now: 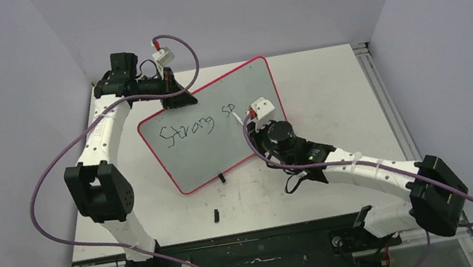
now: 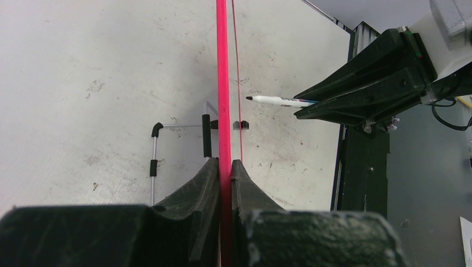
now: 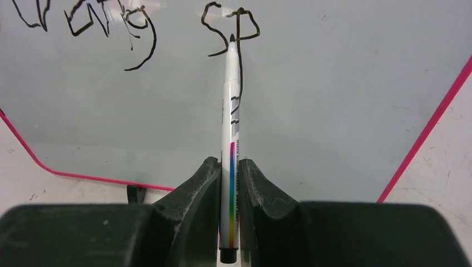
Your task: Write a sentence on the whiteboard
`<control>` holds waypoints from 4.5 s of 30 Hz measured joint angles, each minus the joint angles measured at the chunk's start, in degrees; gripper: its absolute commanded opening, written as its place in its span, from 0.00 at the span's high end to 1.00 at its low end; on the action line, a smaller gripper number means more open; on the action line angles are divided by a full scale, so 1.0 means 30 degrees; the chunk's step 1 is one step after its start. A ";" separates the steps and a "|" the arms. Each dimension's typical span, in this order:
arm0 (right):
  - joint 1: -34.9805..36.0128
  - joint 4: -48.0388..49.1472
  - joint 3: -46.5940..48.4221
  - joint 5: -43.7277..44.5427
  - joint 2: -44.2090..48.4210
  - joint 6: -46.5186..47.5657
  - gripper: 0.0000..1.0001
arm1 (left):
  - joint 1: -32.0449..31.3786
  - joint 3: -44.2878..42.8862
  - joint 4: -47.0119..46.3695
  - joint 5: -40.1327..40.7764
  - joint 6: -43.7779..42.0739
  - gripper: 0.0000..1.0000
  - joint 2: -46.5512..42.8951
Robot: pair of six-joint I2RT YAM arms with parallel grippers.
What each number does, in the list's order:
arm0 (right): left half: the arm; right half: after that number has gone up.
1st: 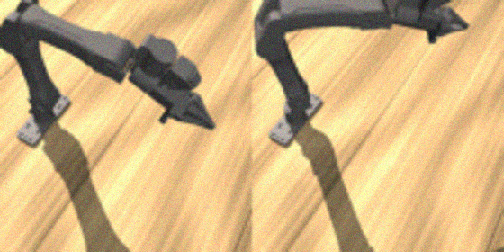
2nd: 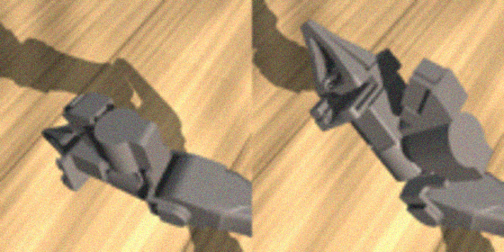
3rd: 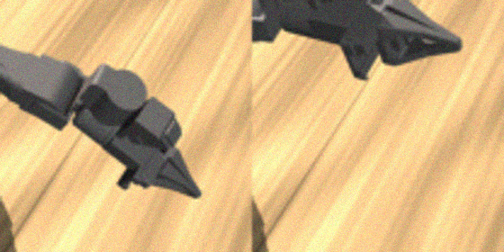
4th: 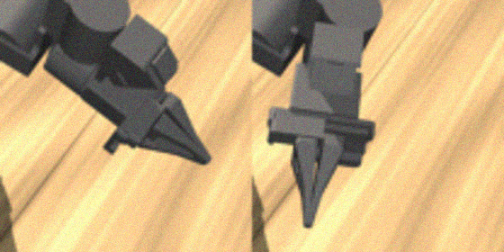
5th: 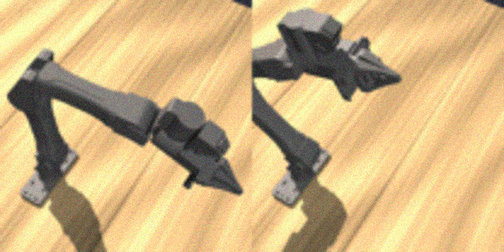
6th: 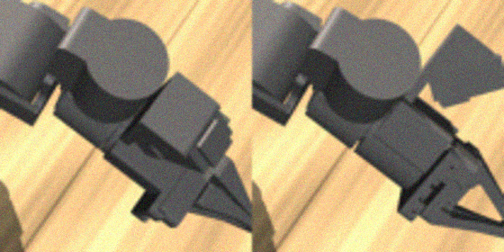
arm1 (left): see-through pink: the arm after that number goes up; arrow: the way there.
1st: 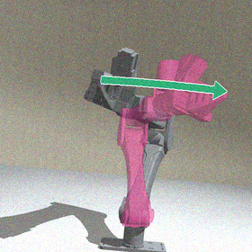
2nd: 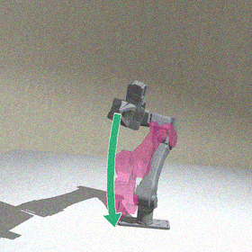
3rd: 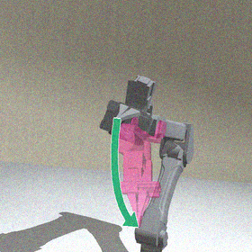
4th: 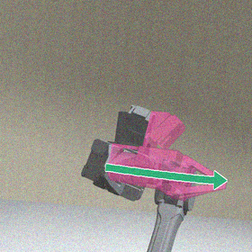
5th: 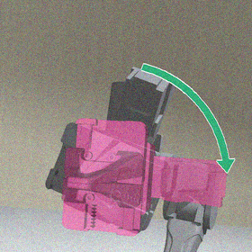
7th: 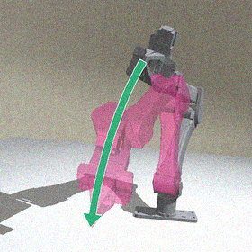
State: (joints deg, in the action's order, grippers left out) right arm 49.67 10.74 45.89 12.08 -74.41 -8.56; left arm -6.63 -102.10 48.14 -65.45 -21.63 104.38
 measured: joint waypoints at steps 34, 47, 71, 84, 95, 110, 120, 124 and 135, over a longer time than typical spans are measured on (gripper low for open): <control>-0.2033 -0.1158 -0.0335 -0.2659 0.2069 0.1734 0.95 | 0.0015 0.0189 -0.0240 0.0095 0.0153 1.00 -0.0117; -0.1916 -0.1042 0.0131 -0.1821 0.0801 0.1639 0.95 | 0.0015 0.0219 -0.0262 0.0109 0.0153 1.00 -0.0146; -0.1902 -0.0015 0.0306 -0.1311 -0.0364 0.1137 0.95 | 0.0087 0.0255 -0.0350 0.0299 0.0364 1.00 -0.0146; -0.1231 -0.0226 -0.0634 -0.1005 -0.0080 0.0627 0.95 | 0.0146 0.0291 -0.0357 0.0291 0.0444 1.00 -0.0153; -0.0648 -0.0313 0.0503 0.0022 0.0597 0.1100 0.95 | 0.0146 0.0291 -0.0357 0.0240 0.0437 1.00 -0.0160; -0.0692 -0.0044 0.1311 0.0517 -0.0750 0.1581 0.95 | 0.0146 0.0299 -0.0350 0.0233 0.0437 1.00 -0.0168; -0.0933 0.0044 0.1559 0.0539 -0.1173 0.1574 0.95 | 0.0146 0.0299 -0.0357 0.0284 0.0444 1.00 -0.0168; -0.0969 0.0117 0.1566 0.0532 -0.1341 0.1574 0.95 | 0.0146 0.0306 -0.0379 0.0364 0.0481 1.00 -0.0168; -0.1035 -0.0124 0.1566 0.0321 0.0087 0.1647 0.95 | 0.0146 0.0313 -0.0401 0.0291 0.0488 1.00 -0.0168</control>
State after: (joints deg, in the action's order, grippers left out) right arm 46.57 10.37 50.59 13.04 -74.15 -3.62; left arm -6.20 -101.16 46.94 -64.58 -20.16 103.88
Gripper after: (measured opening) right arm 0.155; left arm 0.055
